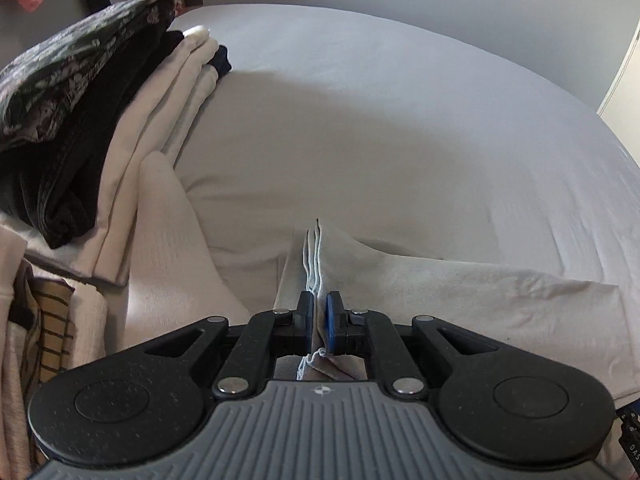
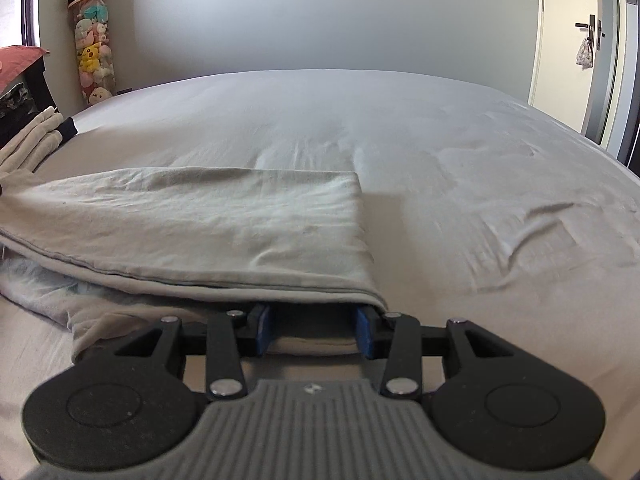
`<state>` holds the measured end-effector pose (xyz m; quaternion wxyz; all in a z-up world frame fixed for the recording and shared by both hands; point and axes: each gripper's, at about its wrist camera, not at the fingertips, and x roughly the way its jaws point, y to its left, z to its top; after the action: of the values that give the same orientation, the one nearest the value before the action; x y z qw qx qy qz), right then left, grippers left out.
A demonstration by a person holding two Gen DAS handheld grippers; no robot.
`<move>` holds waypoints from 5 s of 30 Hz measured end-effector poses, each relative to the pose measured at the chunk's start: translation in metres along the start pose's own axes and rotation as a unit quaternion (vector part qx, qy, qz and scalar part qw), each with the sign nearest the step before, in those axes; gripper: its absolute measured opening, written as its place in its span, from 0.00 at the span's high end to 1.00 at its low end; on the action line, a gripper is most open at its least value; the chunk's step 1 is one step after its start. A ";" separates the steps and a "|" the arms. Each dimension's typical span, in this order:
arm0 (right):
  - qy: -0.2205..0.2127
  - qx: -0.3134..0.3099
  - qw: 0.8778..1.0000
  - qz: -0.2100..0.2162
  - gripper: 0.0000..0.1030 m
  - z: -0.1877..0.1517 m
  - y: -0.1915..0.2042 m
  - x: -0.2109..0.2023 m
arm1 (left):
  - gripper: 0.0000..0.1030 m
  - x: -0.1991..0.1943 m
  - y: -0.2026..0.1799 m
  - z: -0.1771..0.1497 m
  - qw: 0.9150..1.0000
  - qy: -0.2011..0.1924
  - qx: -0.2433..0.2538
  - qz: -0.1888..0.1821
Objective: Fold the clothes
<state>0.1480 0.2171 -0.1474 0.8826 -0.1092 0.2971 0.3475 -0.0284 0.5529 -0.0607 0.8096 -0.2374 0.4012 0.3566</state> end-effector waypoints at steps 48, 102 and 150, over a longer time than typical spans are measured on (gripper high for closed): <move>0.004 0.199 0.977 0.072 0.48 0.001 -0.082 -0.018 | 0.46 -0.028 0.027 -0.049 0.982 -0.006 -0.184 -0.037; 0.181 0.394 0.901 -0.003 0.85 -0.040 -0.215 -0.092 | 0.70 -0.078 -0.046 -0.192 0.986 0.014 -0.155 -0.053; 0.130 0.348 0.914 0.161 0.78 0.013 -0.240 0.025 | 0.78 0.009 -0.241 -0.113 0.985 -0.023 0.125 -0.115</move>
<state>0.3314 0.0595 -0.1557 0.7504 0.2102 0.5248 0.3425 0.1062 0.3283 -0.1081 0.8774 -0.1704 0.3941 0.2138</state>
